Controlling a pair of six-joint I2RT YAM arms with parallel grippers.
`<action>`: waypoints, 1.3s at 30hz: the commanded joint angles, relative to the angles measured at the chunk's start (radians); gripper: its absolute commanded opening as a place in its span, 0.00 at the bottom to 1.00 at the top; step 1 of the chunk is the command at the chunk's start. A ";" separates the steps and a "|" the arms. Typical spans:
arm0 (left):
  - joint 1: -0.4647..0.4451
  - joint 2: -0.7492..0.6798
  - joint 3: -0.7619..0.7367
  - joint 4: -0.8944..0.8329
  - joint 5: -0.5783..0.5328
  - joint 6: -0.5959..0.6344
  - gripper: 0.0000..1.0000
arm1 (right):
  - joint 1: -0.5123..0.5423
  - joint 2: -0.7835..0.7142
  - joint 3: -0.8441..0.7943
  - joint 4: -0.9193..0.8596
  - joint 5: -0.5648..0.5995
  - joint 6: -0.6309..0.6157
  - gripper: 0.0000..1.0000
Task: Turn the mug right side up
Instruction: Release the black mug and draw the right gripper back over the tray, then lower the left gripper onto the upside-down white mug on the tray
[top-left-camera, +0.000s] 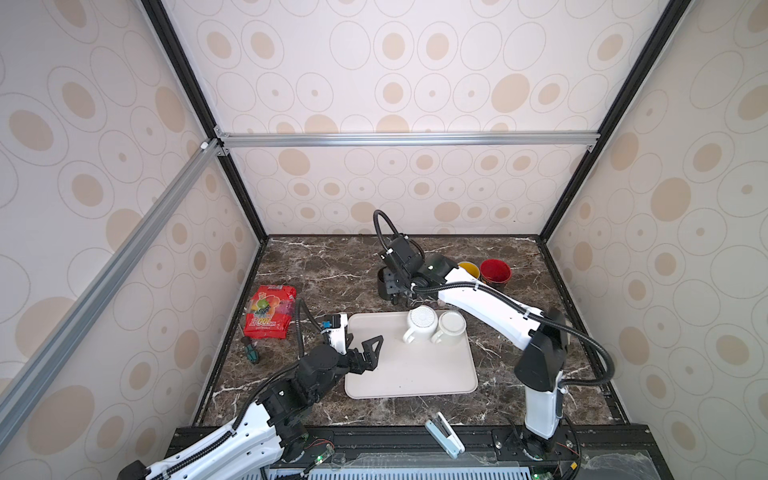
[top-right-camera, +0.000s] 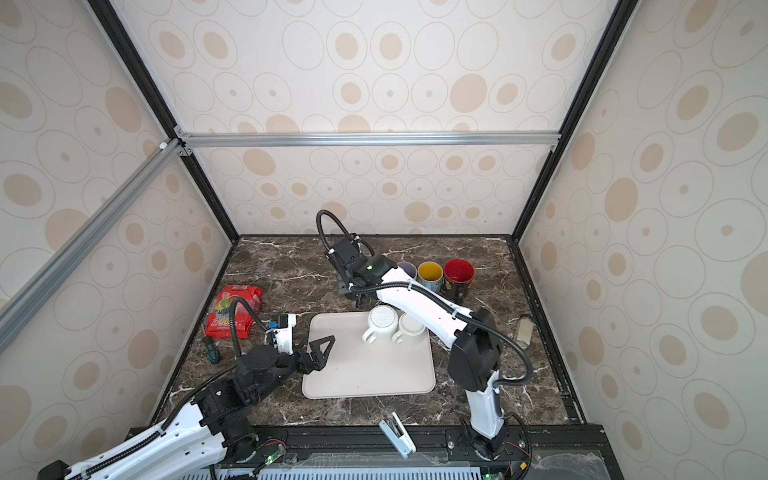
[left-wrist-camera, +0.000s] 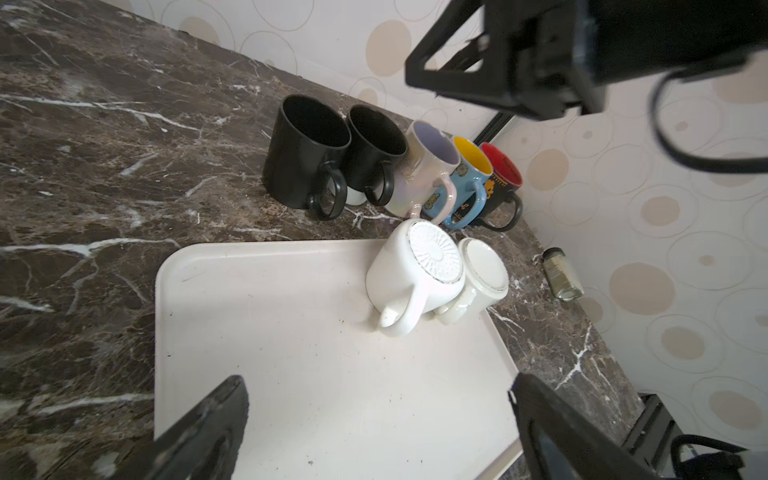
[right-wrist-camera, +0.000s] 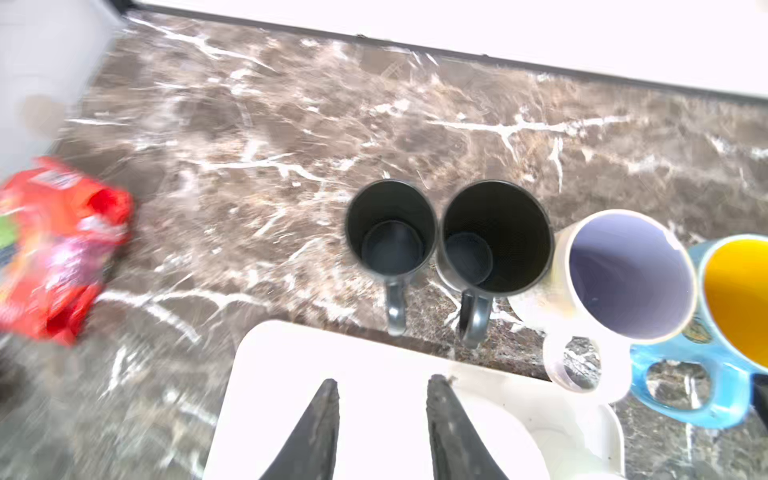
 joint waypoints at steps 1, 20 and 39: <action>0.008 0.036 0.054 -0.020 -0.068 0.017 1.00 | 0.048 -0.125 -0.168 0.129 0.028 -0.087 0.36; 0.011 0.234 0.172 -0.002 0.056 0.217 1.00 | 0.102 -0.531 -0.789 0.307 0.090 -0.056 0.49; 0.012 0.601 0.333 0.135 0.290 0.279 0.88 | 0.098 -0.740 -0.947 0.268 0.242 0.053 0.40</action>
